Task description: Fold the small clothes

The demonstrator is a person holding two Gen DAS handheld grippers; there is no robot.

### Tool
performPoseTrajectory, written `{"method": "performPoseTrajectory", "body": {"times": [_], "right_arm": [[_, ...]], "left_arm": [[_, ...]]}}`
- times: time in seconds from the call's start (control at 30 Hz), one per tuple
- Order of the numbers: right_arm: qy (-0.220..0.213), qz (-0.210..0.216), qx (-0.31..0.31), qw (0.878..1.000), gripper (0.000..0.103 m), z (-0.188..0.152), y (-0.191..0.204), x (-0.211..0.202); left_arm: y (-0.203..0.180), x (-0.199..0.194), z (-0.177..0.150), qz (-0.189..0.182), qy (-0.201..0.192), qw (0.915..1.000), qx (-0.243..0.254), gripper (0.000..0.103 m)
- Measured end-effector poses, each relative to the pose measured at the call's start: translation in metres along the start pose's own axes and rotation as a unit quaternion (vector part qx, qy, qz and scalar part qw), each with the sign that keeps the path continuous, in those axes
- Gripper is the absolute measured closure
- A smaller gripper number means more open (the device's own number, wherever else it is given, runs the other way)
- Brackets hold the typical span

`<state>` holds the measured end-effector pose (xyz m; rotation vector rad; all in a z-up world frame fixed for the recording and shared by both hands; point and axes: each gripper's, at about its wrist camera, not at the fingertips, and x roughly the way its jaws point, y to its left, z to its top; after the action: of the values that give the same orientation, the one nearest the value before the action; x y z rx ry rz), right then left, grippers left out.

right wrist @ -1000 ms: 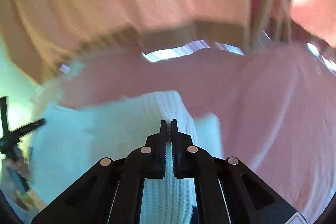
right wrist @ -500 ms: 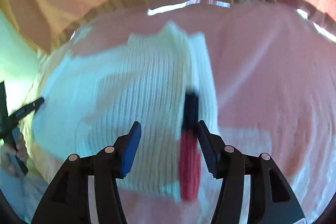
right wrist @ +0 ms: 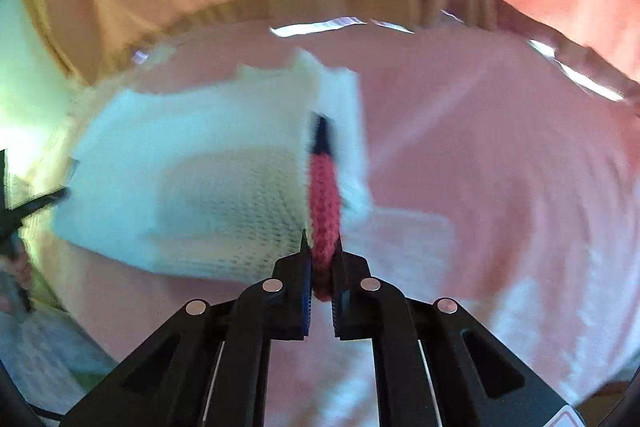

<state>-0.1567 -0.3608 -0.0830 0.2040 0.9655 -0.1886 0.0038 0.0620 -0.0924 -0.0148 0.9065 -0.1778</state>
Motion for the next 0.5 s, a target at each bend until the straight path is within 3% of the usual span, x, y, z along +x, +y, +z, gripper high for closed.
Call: {"method": "performPoseTrajectory", "body": {"times": [0.1, 0.2, 0.23, 0.33, 0.4, 0.5], "right_arm": [[0.078, -0.024, -0.019, 0.996, 0.094, -0.013, 0.002, 0.041], [0.052, -0.051, -0.042, 0.996, 0.09, -0.009, 0.015, 0.025], [0.038, -0.047, -0.029, 0.998, 0.088, -0.007, 0.015, 0.014], [-0.044, -0.025, -0.014, 0.999, 0.084, 0.006, 0.021, -0.025], [-0.071, 0.006, -0.018, 0.997, 0.083, 0.018, 0.034, -0.033], [-0.074, 0.042, -0.017, 0.996, 0.091, 0.028, 0.05, -0.023]], "left_arm": [[-0.008, 0.003, -0.003, 0.02, -0.004, 0.9995, 0.024, 0.094], [-0.015, -0.009, -0.002, 0.035, -0.019, 0.9987, 0.032, 0.092], [-0.017, -0.021, 0.0, 0.02, -0.038, 0.9987, 0.026, 0.092], [-0.026, -0.038, 0.009, -0.003, -0.072, 0.9972, 0.021, 0.092], [-0.037, -0.039, 0.015, -0.015, -0.075, 0.9966, 0.03, 0.092], [-0.065, -0.026, 0.021, -0.027, -0.059, 0.9969, 0.044, 0.092]]}}
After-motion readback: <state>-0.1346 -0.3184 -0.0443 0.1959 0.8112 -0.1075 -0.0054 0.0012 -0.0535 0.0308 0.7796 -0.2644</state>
